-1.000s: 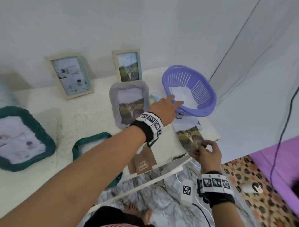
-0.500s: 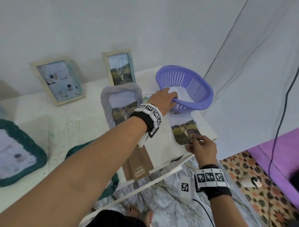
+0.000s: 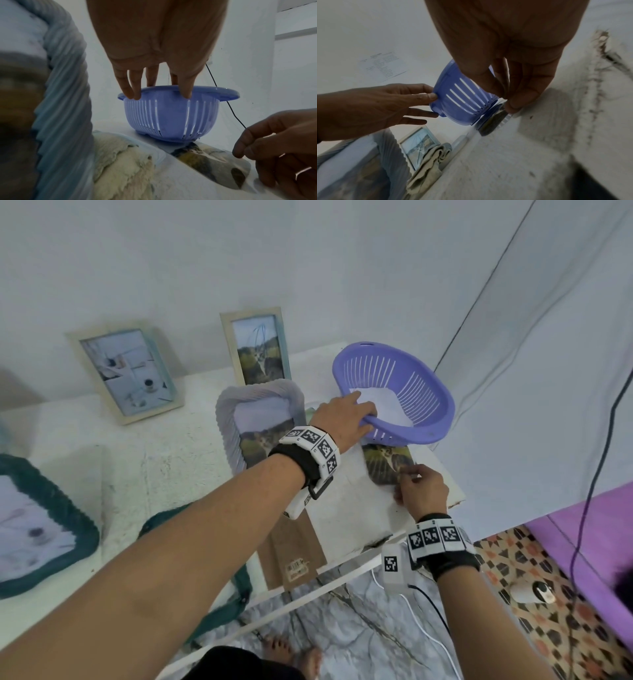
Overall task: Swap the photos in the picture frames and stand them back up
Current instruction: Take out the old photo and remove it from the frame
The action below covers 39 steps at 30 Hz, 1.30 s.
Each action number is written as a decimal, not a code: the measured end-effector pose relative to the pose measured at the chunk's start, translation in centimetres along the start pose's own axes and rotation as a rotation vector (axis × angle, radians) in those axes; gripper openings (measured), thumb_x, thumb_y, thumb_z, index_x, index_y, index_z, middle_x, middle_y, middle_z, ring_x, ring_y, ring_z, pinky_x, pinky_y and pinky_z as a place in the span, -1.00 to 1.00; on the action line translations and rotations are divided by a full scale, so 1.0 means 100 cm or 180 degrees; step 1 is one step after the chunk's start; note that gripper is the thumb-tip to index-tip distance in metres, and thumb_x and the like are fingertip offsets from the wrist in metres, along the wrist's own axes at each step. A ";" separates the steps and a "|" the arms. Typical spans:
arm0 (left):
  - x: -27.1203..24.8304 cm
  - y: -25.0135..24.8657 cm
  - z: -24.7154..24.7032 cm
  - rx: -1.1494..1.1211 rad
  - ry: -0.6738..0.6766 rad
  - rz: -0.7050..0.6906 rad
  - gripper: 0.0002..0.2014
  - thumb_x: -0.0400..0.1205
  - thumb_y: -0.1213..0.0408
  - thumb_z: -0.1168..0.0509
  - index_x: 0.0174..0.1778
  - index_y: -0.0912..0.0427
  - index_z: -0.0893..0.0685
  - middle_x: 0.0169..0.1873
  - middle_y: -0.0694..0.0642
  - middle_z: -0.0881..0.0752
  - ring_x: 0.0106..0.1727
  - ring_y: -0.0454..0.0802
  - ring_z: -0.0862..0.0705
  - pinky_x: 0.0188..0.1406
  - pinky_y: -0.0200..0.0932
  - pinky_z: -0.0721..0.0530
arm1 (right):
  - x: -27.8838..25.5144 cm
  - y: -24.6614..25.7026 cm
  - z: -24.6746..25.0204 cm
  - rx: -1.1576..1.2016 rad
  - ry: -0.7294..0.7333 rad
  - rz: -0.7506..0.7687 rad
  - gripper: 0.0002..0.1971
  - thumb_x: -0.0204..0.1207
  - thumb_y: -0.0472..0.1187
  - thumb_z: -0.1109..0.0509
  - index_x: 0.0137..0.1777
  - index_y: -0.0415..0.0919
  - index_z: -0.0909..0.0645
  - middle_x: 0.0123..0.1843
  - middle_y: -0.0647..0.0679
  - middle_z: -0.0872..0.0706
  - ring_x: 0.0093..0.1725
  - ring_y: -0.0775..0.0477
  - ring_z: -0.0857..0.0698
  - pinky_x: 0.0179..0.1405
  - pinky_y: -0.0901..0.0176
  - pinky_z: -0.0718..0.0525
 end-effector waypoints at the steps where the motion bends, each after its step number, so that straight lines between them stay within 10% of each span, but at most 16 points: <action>1: -0.001 -0.001 -0.001 0.0043 -0.0010 0.0000 -0.72 0.73 0.09 -0.20 0.33 0.03 -0.58 0.50 0.19 -0.44 0.33 0.27 -0.55 0.29 0.20 -0.55 | -0.001 -0.001 0.000 -0.0024 0.0032 -0.0006 -0.86 0.46 -0.18 -0.32 -0.08 -0.08 -0.72 -0.30 -0.16 -0.80 -0.16 -0.32 -0.78 0.06 -0.19 -0.72; 10: -0.014 0.007 -0.025 -0.0079 0.0003 0.0164 -0.63 0.74 0.09 -0.20 0.48 -0.01 -0.47 0.69 0.16 -0.12 0.58 0.24 -0.32 0.42 0.22 -0.48 | -0.031 0.081 0.089 -0.0599 -0.0813 0.0454 -0.83 0.55 -0.22 -0.27 -0.15 -0.27 -0.65 -0.29 -0.11 -0.63 -0.22 -0.19 -0.51 -0.19 0.15 -0.34; 16: -0.023 0.016 -0.029 -0.0543 -0.0118 0.0549 -0.34 0.75 0.04 -0.20 0.71 0.13 -0.09 0.73 0.15 0.08 0.67 0.20 -0.16 0.52 0.12 -0.36 | 0.025 0.180 0.056 -0.1539 0.0060 0.1292 -0.82 0.53 -0.10 -0.31 -0.20 -0.18 -0.63 -0.21 -0.14 -0.68 -0.17 -0.21 -0.58 -0.18 0.15 -0.44; 22: -0.030 0.025 -0.038 -0.0914 -0.0087 0.0568 -0.27 0.76 0.05 -0.15 0.73 0.16 0.11 0.73 0.06 0.16 0.71 0.10 -0.04 0.63 0.00 -0.19 | 0.090 0.207 -0.036 -0.3258 0.1402 0.1667 -0.64 0.57 -0.09 -0.43 0.30 -0.25 -0.62 0.34 -0.18 -0.63 0.30 -0.22 -0.60 0.15 0.07 -0.52; 32: -0.029 0.022 -0.041 -0.0624 -0.0038 0.0513 -0.25 0.76 0.05 -0.13 0.73 0.19 0.17 0.72 0.07 0.24 0.66 0.17 -0.14 0.54 0.12 -0.37 | 0.159 0.169 -0.123 -0.4285 0.1899 0.1582 0.07 0.15 0.08 -0.72 0.63 -0.01 -0.23 0.59 -0.02 -0.43 0.50 -0.23 -0.50 0.31 -0.23 -0.62; 39: -0.027 0.019 -0.046 -0.0552 -0.0027 0.0491 -0.23 0.75 0.06 -0.12 0.72 0.20 0.20 0.71 0.10 0.28 0.66 0.17 -0.15 0.52 0.14 -0.39 | 0.168 0.158 -0.130 -0.4264 0.1839 0.1561 0.15 0.03 0.06 -0.76 0.60 -0.10 -0.23 0.51 -0.22 -0.48 0.40 -0.33 -0.57 0.16 -0.26 -0.69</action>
Point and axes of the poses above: each hand's wrist, its own x-axis towards the middle knuckle, its own z-axis out of the back of the hand, y = z × x, the point moved 9 cm from there along x, towards the middle knuckle
